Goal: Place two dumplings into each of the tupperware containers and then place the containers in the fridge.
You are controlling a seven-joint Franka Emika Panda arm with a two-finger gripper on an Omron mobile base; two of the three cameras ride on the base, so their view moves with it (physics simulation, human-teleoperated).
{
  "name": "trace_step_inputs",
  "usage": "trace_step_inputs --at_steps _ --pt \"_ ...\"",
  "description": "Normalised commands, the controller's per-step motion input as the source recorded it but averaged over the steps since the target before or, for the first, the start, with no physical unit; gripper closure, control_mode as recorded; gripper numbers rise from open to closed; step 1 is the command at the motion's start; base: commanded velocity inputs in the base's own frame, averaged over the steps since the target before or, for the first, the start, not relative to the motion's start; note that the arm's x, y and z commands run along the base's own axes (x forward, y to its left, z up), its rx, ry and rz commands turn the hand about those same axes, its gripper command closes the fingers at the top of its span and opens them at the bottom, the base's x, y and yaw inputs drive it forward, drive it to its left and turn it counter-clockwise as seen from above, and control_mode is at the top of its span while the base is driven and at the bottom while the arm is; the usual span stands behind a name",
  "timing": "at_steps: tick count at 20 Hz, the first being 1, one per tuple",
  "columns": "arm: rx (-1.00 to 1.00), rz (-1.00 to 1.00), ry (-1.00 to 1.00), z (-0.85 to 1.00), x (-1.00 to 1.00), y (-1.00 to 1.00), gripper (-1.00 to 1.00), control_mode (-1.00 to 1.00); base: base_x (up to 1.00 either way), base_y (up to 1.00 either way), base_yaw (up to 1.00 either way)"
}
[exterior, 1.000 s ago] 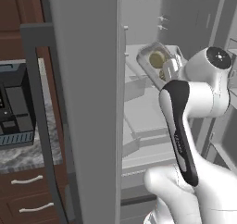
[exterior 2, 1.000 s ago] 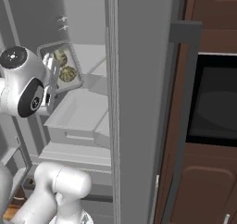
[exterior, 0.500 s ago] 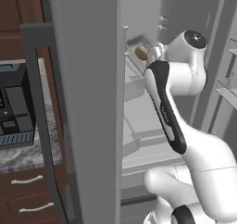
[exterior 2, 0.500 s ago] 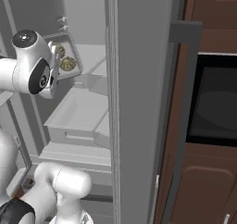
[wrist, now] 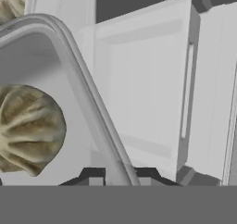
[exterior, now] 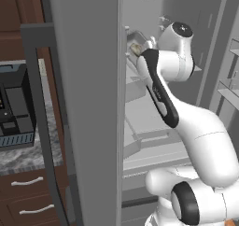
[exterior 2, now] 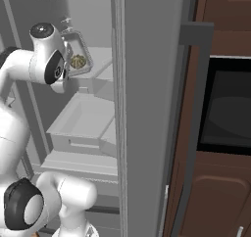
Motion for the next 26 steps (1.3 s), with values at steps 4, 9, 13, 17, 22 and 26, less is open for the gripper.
trace_step_inputs --at_steps 4,9,13,17,22,26 --pt "0.0 0.0 0.04 0.0 0.81 0.2 1.0 -1.0 0.0 0.0 0.0" --pt "0.0 0.0 0.09 0.0 0.78 0.25 1.0 -1.0 0.0 0.0 0.0" --pt "0.0 0.0 0.12 0.01 0.25 0.18 1.0 -1.0 0.0 0.0 0.0" --pt "0.0 0.0 0.17 -0.03 0.24 0.13 1.0 -1.0 0.0 0.0 0.0" --pt "0.0 0.0 0.06 -0.01 0.26 0.0 1.0 -1.0 0.0 0.0 0.0" --pt "0.0 0.0 0.14 -0.04 0.35 0.04 1.0 -1.0 0.0 0.0 0.0"
